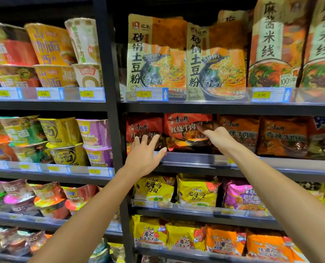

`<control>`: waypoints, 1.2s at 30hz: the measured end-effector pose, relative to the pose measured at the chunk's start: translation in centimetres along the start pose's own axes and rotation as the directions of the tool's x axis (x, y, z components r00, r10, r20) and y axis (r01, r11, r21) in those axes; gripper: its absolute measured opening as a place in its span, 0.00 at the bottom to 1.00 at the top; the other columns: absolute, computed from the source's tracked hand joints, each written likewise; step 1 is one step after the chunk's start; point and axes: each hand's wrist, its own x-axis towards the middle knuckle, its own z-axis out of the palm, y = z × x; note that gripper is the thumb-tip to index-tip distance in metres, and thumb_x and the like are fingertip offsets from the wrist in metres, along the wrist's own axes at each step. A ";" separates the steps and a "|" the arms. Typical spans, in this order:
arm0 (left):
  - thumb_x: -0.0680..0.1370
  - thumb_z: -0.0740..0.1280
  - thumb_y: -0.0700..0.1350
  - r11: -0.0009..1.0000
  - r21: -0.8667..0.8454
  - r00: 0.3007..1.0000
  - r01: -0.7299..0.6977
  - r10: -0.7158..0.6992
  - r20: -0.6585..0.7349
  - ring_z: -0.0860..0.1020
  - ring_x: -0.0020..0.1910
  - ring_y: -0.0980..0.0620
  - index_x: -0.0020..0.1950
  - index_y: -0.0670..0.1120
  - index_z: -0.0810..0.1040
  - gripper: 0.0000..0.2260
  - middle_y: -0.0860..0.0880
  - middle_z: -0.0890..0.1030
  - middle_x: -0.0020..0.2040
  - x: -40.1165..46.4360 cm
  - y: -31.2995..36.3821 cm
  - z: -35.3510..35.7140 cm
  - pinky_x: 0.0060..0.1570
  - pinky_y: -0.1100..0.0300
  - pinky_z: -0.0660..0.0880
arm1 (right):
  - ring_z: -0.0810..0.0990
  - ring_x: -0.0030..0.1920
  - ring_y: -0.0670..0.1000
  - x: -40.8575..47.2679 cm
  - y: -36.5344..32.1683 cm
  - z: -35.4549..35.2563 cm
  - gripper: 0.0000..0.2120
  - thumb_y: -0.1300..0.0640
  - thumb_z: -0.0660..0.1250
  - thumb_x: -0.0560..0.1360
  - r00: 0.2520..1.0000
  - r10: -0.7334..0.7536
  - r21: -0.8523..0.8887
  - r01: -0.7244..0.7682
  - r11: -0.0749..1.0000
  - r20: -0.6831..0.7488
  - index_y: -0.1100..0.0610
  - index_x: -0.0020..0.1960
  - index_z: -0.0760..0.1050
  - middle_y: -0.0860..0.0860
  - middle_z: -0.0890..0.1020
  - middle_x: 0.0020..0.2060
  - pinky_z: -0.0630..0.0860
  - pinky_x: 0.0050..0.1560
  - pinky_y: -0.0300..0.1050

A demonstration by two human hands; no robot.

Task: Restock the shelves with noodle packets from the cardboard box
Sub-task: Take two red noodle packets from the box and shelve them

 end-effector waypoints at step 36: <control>0.81 0.46 0.66 0.987 0.114 0.986 -0.110 0.093 0.138 0.48 0.78 0.39 0.79 0.53 0.61 0.30 0.46 0.55 0.80 -0.4 -0.5 -1.5 0.71 0.41 0.64 | 0.65 0.69 0.60 -3.4 2.0 2.9 0.28 0.36 0.50 0.82 0.902 -0.346 -0.745 0.415 0.522 0.260 0.47 0.76 0.65 0.54 0.69 0.71 0.69 0.66 0.55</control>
